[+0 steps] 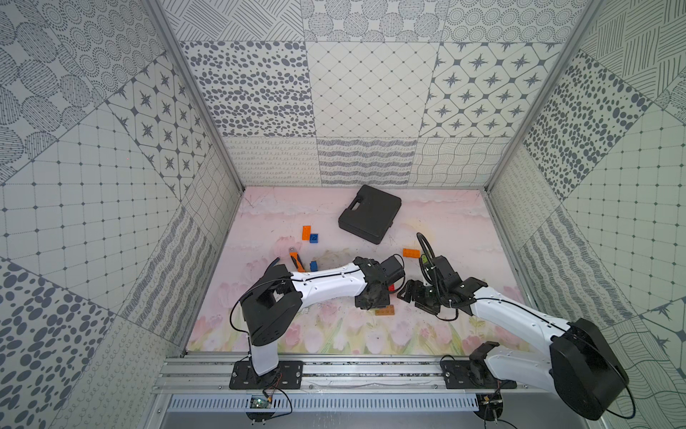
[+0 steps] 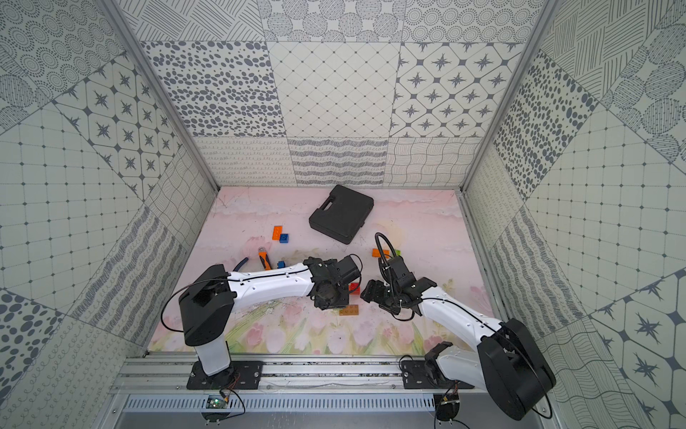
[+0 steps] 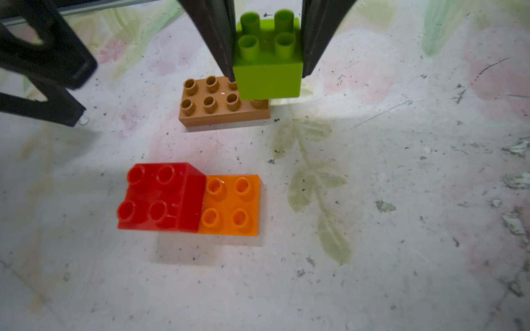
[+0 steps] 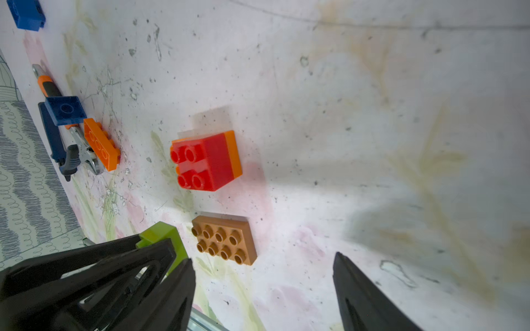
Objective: Assemble the number 5 with lego
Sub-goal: Assemble the lego brick with the lego brick.
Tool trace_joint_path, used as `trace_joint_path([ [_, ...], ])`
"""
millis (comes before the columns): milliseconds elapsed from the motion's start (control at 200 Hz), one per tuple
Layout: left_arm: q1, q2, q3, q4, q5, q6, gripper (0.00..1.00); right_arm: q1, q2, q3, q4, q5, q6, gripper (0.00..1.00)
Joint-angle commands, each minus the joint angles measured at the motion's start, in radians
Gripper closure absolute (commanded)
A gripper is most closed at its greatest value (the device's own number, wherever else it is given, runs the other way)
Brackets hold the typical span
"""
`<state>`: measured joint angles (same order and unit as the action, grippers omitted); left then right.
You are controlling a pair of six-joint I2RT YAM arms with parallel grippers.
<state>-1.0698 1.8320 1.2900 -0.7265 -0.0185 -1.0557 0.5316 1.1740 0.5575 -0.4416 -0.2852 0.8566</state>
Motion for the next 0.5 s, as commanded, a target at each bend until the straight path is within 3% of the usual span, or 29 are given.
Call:
trace_joint_path([
  [0,-0.013,0.053,0.067,-0.054,0.032,0.004,0.81,-0.018,-0.041,-0.011,-0.032,0.036,-0.011,0.18],
  [495,-0.021,0.127,0.087,-0.091,0.012,-0.063,0.76,-0.024,-0.051,-0.056,-0.022,0.004,-0.023,0.14],
])
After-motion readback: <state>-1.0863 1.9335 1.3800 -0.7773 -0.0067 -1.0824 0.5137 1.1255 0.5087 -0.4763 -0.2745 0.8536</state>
